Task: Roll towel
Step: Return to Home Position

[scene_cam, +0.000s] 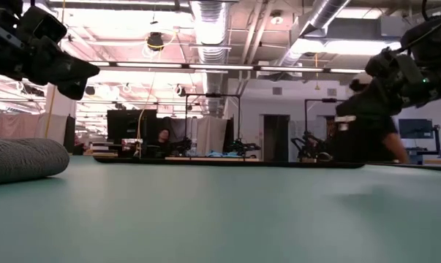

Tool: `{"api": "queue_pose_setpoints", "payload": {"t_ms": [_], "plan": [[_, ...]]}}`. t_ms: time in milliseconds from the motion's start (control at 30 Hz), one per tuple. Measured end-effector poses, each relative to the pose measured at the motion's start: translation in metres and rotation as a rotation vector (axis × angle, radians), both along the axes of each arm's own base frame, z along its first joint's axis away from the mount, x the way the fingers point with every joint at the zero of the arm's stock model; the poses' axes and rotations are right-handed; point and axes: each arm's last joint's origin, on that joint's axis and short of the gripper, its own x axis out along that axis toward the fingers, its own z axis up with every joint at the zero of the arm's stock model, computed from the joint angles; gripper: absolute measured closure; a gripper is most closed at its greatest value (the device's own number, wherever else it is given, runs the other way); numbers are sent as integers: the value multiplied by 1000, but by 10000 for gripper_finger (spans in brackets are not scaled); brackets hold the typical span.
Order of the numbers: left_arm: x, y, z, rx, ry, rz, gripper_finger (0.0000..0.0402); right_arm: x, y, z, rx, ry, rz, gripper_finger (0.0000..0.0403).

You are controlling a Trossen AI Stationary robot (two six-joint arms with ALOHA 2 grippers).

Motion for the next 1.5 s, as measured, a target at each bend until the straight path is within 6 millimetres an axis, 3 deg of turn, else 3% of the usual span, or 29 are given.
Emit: {"api": "queue_pose_setpoints", "payload": {"t_ms": [533, 1500], "plan": [[0, 0, 0, 2, 1, -1, 402, -3, 1, -11, 38, 105, 0, 370], [0, 0, 0, 1, 2, -1, 401, -3, 1, -11, 39, 107, -3, 370]]}}
